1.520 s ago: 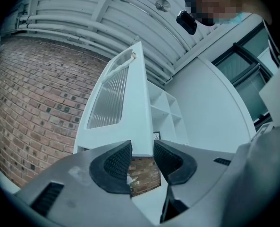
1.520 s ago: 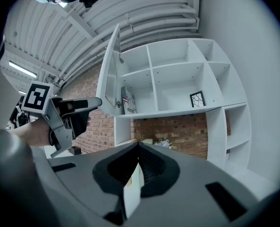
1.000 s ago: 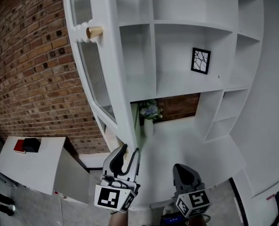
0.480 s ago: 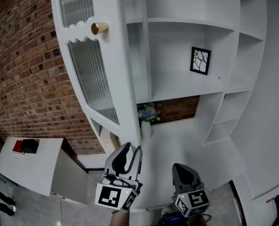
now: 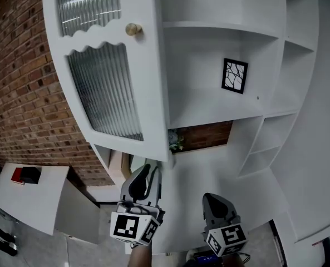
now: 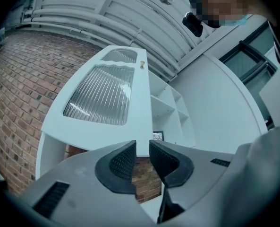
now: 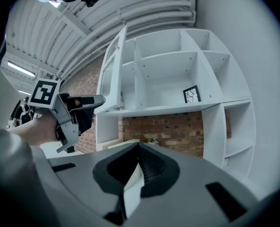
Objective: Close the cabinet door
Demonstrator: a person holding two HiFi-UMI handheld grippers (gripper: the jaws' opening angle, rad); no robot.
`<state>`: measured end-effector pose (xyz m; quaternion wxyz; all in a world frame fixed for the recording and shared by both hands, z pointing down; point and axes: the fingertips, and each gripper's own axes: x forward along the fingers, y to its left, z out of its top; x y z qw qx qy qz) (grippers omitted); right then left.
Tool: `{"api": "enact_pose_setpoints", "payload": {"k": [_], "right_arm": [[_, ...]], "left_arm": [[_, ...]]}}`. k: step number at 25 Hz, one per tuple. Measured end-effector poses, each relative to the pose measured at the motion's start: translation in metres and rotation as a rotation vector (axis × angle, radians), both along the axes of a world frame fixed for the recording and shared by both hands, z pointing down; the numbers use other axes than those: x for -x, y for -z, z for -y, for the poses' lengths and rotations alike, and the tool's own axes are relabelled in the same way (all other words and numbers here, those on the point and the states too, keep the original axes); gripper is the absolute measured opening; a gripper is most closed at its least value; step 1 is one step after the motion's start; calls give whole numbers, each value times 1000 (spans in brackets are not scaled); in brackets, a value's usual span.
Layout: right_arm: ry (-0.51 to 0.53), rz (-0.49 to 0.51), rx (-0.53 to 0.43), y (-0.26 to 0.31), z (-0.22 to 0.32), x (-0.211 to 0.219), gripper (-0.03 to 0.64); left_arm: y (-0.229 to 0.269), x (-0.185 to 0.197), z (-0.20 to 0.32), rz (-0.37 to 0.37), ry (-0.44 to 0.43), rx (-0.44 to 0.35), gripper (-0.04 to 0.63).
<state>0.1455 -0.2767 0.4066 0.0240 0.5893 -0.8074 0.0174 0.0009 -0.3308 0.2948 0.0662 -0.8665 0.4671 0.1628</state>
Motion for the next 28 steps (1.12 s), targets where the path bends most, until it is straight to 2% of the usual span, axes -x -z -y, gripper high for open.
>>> {"api": "enact_pose_setpoints", "payload": {"k": [12,25,28], "right_arm": [[22,-7,1,-1,42,-29,0],[148,-3,-4,-1,90,-15,0],[158,2,-6,-2,95,-16,0]], "left_arm": [[-2,-12,42,0,88,-3,84],[-1,-17,75,28,151,-19,32],[0,-16,79,16,158,-25,31]]}}
